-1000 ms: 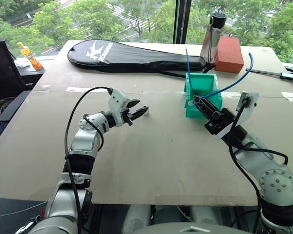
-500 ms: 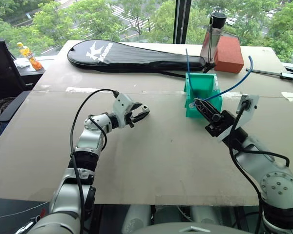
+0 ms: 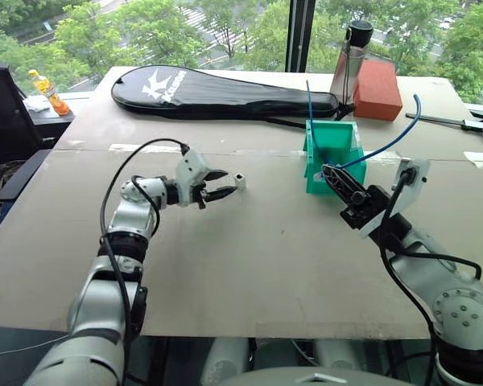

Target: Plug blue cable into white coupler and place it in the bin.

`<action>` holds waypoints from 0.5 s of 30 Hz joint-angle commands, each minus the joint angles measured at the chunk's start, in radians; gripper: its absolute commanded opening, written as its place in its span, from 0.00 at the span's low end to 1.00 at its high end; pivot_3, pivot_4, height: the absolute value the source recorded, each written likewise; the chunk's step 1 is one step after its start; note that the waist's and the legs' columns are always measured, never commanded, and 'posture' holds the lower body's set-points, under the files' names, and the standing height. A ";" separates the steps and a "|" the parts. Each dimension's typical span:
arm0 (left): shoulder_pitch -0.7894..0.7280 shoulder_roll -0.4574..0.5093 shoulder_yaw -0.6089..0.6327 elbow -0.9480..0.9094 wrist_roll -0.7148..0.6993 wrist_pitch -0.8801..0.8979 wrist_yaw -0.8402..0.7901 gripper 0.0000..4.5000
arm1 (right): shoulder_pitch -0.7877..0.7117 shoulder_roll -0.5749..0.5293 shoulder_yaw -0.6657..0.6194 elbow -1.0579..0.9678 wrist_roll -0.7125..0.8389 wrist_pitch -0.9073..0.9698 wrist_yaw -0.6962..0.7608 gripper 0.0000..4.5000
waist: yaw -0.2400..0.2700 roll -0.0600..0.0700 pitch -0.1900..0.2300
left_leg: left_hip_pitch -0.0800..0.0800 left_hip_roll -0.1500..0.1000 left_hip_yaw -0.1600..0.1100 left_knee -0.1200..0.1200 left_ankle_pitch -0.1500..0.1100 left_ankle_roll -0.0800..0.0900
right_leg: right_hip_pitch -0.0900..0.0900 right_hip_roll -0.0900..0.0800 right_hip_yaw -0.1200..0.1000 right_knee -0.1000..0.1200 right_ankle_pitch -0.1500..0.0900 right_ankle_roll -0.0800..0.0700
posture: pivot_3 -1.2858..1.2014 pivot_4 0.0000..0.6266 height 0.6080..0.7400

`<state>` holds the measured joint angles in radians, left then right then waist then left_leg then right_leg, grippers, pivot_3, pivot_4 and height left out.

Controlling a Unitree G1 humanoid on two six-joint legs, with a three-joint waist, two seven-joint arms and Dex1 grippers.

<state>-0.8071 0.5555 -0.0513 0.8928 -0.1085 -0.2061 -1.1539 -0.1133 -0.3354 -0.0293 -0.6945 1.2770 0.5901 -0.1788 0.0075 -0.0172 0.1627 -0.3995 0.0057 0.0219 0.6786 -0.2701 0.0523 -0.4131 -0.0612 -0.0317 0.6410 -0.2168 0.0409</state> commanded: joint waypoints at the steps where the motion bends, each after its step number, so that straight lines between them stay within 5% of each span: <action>1: -0.074 -0.004 -0.014 0.127 0.049 -0.088 -0.003 0.56 | -0.002 -0.004 -0.013 -0.049 0.012 -0.007 -0.002 0.00 | 0.002 0.000 0.000 | 0.000 0.000 0.000 0.000 0.000 0.000 | 0.000 0.000 0.000 0.000 0.000 0.000 | 0.52 0.24 1.00; 15: -0.225 -0.038 -0.050 0.331 0.171 -0.214 -0.038 0.56 | 0.037 -0.006 -0.017 -0.097 0.007 -0.020 -0.040 0.00 | 0.004 -0.001 0.001 | -0.002 0.000 0.000 0.000 -0.001 0.001 | -0.001 0.000 0.000 0.000 0.000 0.000 | 0.52 0.24 1.00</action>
<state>-1.0069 0.5180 -0.1035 1.2216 0.0548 -0.3947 -1.1853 -0.0765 -0.3373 -0.0301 -0.7428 1.2776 0.5846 -0.2111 0.0115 -0.0181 0.1632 -0.4017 0.0055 0.0220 0.6786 -0.2710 0.0538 -0.4145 -0.0613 -0.0320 0.6408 -0.2168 0.0411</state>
